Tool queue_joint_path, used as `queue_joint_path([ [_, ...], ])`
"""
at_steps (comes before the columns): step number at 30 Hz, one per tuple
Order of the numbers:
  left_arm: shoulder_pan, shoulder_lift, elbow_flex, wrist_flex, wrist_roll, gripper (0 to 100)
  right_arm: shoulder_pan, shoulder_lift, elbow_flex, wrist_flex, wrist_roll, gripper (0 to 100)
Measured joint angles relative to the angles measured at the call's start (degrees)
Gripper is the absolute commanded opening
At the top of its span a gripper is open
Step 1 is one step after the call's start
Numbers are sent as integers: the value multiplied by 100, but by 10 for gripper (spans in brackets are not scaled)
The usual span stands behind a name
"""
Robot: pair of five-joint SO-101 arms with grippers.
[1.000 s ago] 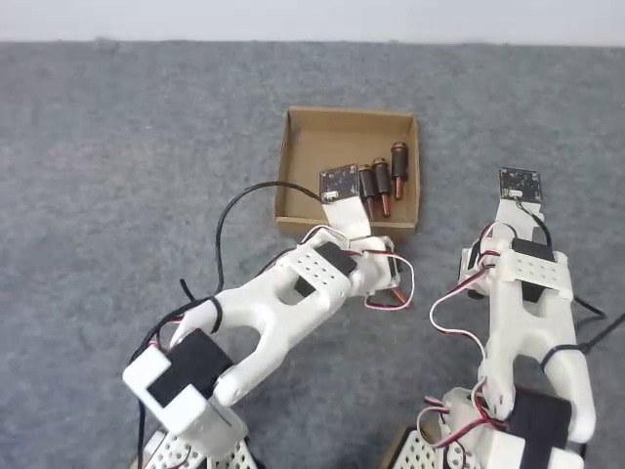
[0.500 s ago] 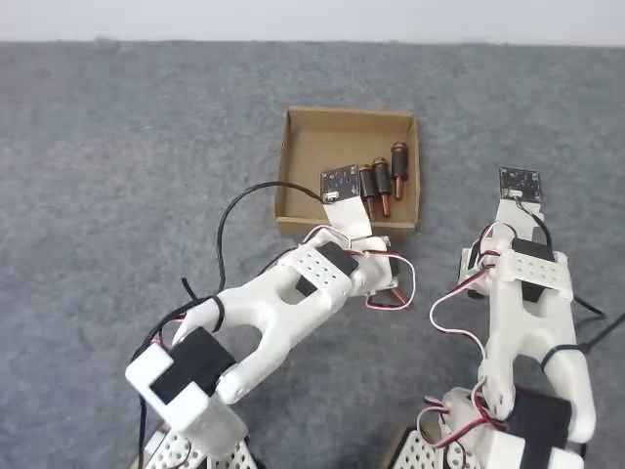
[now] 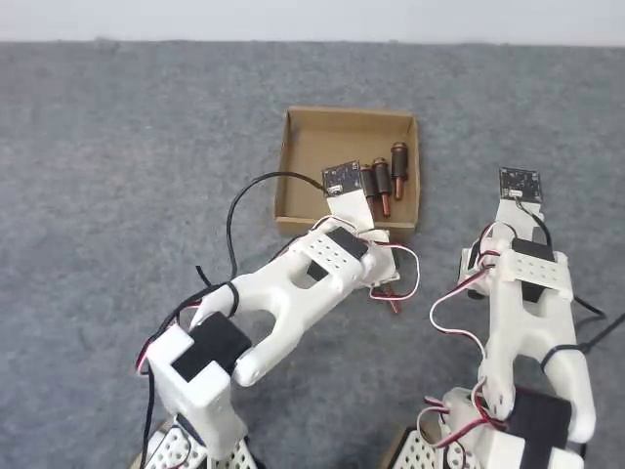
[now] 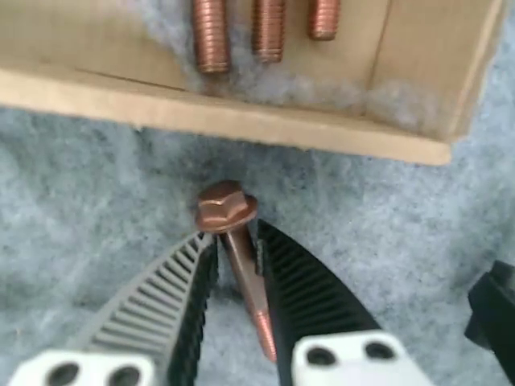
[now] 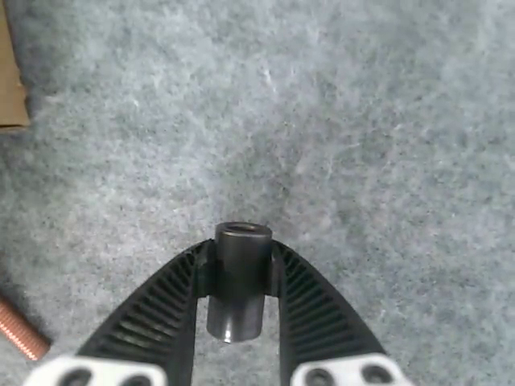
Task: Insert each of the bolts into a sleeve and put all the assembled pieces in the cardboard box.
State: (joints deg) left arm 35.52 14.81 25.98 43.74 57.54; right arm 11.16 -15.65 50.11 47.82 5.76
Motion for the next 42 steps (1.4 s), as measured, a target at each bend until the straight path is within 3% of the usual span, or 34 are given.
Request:
queue_joint_path([
  [20,-26,510,-800,879,185,65,0,0,0,0,0,6],
  [25,-26,510,-800,1081,176,10,0,0,0,0,0,6],
  [36,0,519,-1055,2154,-2532,12,0,0,0,0,0,6],
  [42,-422,519,-1108,2453,-2919,17,0,0,0,0,0,6],
])
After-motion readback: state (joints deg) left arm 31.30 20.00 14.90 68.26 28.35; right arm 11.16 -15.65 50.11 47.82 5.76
